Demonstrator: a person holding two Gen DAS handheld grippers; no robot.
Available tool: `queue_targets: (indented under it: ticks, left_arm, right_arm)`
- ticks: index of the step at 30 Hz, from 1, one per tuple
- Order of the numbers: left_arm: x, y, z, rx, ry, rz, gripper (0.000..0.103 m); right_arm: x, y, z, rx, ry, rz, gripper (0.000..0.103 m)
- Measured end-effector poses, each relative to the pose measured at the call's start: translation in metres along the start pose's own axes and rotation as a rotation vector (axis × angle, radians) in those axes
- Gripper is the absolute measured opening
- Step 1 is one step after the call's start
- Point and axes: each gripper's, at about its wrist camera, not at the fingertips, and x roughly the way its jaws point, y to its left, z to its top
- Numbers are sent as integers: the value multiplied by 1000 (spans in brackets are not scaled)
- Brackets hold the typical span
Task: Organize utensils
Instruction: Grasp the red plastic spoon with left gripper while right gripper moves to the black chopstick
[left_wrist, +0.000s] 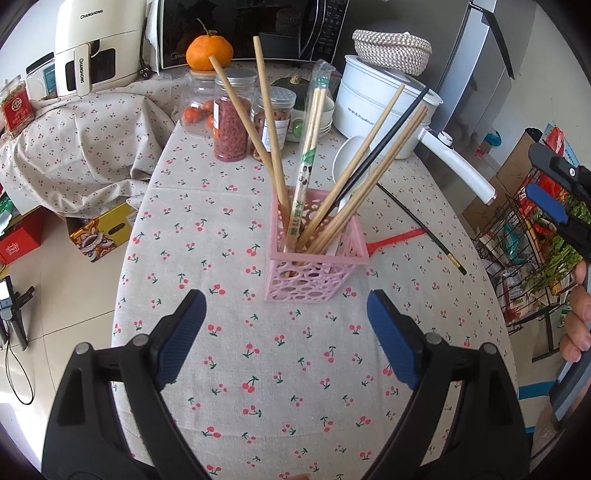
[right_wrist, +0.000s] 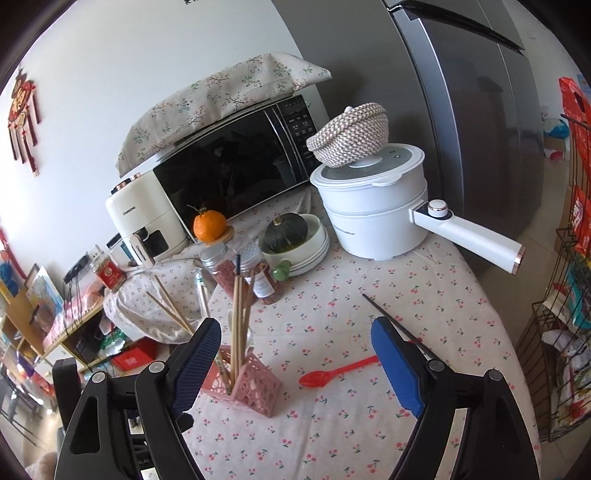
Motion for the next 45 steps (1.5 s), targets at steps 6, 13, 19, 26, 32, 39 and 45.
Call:
queue_targets:
  ticks: [6, 13, 19, 26, 32, 39, 45]
  left_arm:
    - [6, -25, -11, 84, 39, -8, 90]
    - [26, -82, -29, 295, 148, -1, 90]
    - [63, -133, -20, 378, 233, 2, 90]
    - [135, -179, 20, 403, 273, 53, 64]
    - [184, -198, 51, 438, 271, 33, 45]
    - [210, -206, 67, 499, 266, 3, 45]
    - [212, -201, 71, 393, 339, -67, 25]
  right_arm:
    - [0, -42, -9, 33, 56, -88, 87]
    - [3, -91, -26, 71, 184, -205, 88]
    - [15, -140, -49, 252, 370, -264, 88]
    - [21, -157, -53, 263, 410, -303, 88]
    - [25, -170, -50, 290, 417, -297, 88]
    - [23, -188, -51, 342, 417, -306, 88]
    - [24, -188, -50, 348, 419, -300, 88]
